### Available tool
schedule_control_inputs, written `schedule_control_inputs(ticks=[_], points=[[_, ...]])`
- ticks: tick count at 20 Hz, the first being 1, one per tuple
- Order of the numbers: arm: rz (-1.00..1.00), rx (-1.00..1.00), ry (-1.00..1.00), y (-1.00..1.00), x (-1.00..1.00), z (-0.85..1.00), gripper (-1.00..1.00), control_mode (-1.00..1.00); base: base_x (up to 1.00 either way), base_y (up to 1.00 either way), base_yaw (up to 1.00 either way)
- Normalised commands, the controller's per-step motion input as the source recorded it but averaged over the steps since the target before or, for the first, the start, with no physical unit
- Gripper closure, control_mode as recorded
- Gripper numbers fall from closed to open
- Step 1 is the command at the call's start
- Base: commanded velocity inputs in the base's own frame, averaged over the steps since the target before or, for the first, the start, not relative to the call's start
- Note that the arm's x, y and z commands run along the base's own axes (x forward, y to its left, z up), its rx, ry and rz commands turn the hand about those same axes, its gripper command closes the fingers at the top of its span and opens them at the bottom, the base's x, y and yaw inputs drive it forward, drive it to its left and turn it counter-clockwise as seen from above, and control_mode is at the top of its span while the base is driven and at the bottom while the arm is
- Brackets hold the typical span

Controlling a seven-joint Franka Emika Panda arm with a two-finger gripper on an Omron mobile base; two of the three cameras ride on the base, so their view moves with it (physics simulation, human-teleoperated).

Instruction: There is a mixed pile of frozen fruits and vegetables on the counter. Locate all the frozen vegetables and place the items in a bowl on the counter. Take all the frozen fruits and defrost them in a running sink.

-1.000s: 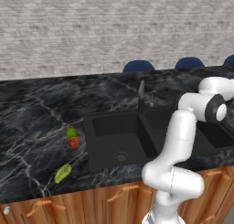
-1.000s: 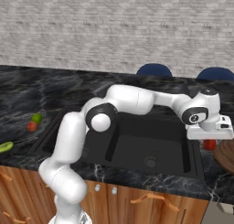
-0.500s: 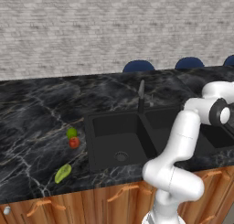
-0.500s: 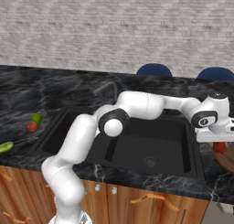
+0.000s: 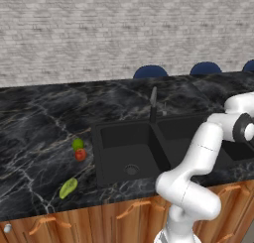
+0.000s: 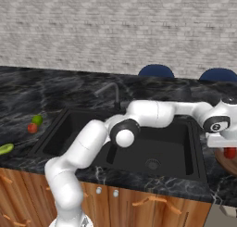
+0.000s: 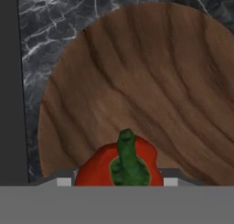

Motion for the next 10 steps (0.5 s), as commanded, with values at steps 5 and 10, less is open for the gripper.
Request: schedule_control_inputs(ticks=[5,10], points=[[-0.01,0.00,0.00,0.04,-0.01,-0.23,-1.00,-1.00,0.00,0.00,0.00],[0.00,-0.02,0.00,0.00,0.03,0.08,-1.00,-1.00,0.00,0.00,0.00]])
